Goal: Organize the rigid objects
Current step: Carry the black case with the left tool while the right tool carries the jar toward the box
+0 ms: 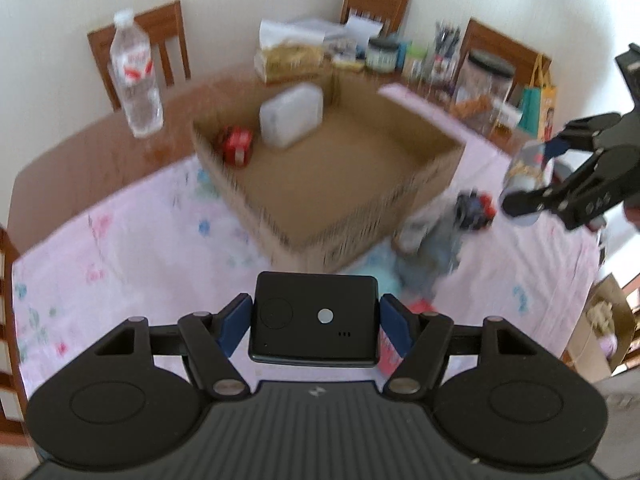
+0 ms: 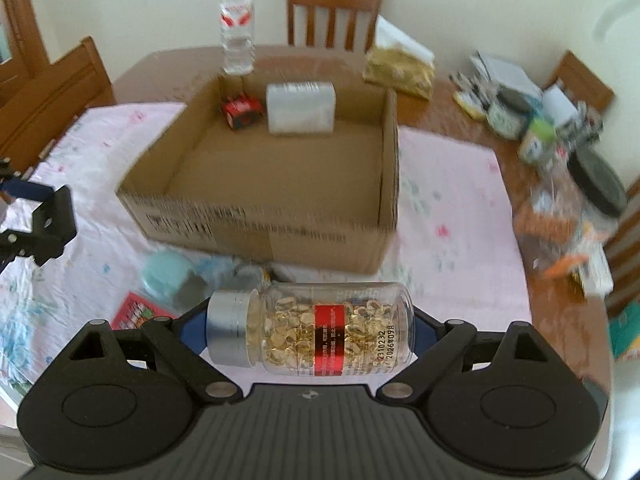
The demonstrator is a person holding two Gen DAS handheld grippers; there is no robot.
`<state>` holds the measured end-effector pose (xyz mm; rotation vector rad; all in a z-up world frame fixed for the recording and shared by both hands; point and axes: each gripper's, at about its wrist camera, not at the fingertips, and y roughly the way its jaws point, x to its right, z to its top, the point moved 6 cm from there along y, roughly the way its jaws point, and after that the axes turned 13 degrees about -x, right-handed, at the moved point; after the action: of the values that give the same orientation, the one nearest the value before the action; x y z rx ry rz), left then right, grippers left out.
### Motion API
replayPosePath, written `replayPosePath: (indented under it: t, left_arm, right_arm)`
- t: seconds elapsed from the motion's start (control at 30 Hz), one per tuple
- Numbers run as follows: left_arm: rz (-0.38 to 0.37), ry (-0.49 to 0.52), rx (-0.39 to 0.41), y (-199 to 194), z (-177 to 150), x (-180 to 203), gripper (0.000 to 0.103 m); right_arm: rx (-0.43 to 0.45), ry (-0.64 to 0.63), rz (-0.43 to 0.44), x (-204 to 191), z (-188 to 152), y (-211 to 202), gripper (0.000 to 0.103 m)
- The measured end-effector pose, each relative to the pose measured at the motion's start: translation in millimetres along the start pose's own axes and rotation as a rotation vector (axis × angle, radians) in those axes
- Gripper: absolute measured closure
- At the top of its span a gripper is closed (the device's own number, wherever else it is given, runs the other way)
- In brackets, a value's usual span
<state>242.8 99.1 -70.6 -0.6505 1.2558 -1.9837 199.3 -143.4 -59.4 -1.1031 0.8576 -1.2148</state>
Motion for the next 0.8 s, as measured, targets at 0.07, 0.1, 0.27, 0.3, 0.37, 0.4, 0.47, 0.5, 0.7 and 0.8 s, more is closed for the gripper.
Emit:
replayPosePath:
  t: [0.07,0.1,0.27,0.3,0.37,0.4,0.47,0.5,0.7,0.8]
  left_arm:
    - [0.003,0.01,0.029,-5,15,3,0.034]
    - [0.005,0.017,0.043,-7,21,5,0.034]
    - [0.021,0.038,0.096,-4,54,13,0.034]
    - [0.02,0.036,0.101,-2,60,13,0.034]
    - [0.02,0.032,0.11,3,71,16,0.034]
    - [0.024,0.033,0.111,6,74,17,0.034]
    - [0.03,0.021,0.103,17,82,17,0.034]
    - [0.028,0.013,0.097,21,84,17,0.034]
    - [0.034,-0.063,0.062,52,90,10,0.034]
    - [0.039,-0.095,0.057,62,91,10,0.034]
  right_arm:
    - [0.024,-0.02,0.008,0,9,-6,0.007]
    - [0.036,-0.027,0.011,0,14,-8,0.007]
    - [0.079,-0.066,0.031,0,34,-16,0.007]
    - [0.085,-0.075,0.032,1,39,-16,0.007]
    - [0.098,-0.089,0.038,2,45,-17,0.007]
    - [0.101,-0.096,0.042,3,49,-17,0.007]
    - [0.107,-0.105,0.045,6,56,-15,0.007]
    - [0.109,-0.11,0.045,7,60,-14,0.007]
    - [0.116,-0.135,0.057,15,78,-8,0.007]
    - [0.111,-0.153,0.066,17,86,-2,0.007]
